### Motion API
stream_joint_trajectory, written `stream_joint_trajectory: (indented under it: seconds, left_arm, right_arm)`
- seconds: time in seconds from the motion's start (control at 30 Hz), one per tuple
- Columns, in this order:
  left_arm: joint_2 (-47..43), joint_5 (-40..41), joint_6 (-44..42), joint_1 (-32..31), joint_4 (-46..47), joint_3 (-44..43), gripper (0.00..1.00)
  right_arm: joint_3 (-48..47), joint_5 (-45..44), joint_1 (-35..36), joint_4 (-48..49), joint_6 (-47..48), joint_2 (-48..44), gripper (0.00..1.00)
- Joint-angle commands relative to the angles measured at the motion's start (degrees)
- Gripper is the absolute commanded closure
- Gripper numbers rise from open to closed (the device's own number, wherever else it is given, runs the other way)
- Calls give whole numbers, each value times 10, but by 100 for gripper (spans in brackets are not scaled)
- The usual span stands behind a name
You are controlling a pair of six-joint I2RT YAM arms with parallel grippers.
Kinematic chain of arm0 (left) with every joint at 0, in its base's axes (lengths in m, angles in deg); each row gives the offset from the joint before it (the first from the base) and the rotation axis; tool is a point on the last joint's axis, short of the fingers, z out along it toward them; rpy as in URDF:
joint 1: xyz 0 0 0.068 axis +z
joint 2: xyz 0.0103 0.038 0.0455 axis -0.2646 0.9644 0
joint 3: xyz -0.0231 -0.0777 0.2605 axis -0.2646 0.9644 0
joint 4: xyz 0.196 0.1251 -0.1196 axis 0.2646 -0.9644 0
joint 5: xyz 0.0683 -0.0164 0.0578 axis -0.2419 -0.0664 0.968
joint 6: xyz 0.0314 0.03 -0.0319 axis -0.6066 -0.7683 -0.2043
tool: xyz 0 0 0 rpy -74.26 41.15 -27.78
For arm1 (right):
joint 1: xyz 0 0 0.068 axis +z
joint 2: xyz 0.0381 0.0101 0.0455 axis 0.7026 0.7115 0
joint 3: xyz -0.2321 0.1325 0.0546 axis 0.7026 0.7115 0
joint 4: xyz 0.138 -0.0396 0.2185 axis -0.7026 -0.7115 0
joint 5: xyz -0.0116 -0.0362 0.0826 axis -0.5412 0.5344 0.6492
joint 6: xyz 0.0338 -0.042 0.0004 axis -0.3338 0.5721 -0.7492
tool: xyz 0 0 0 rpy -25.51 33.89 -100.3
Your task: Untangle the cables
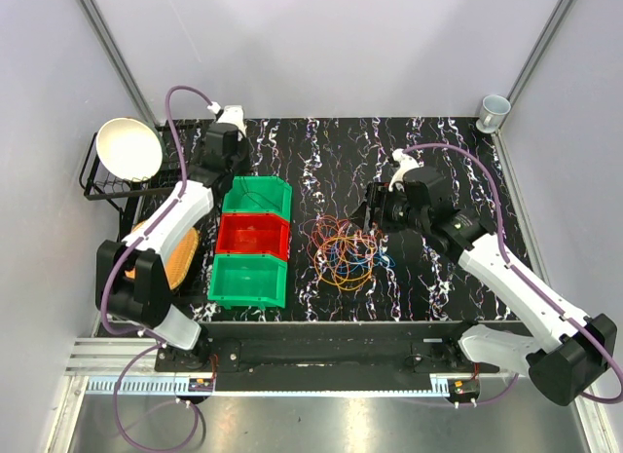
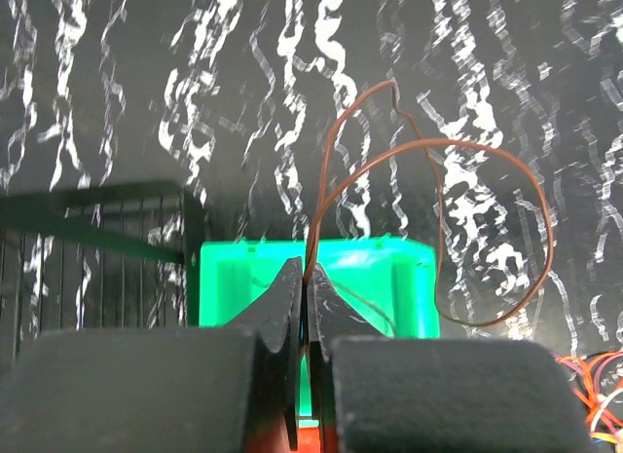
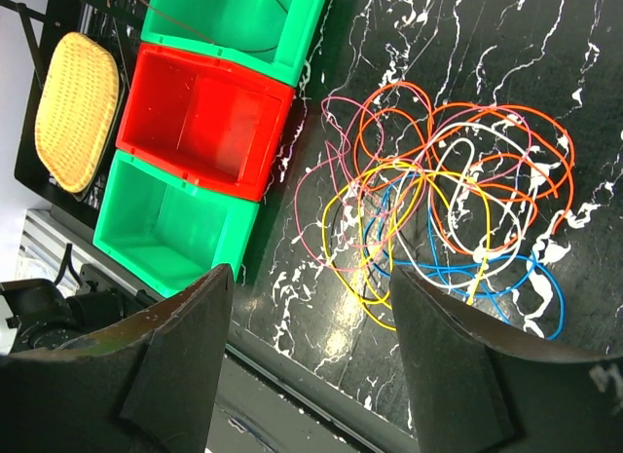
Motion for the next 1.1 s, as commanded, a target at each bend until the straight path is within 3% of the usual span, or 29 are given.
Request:
stream_joint_trajectory:
  seconds: [0.0,0.6,0.83,1.07]
  left_arm:
    - [-43,55,36,3,17,28,100]
    - [-134,167,120,-37,-20,121,100]
    - [-103,199,156,-43,-56,103,100]
    - [-32,241,204,-43,-124,31,100]
  right_arm:
    - [4,7,3,21,9,-18,29]
    - [25,39,3,34,-18,-33,31]
    - [35,37,2,33,-19,-52,31]
    - [42,29,3,34,-7,-53,31]
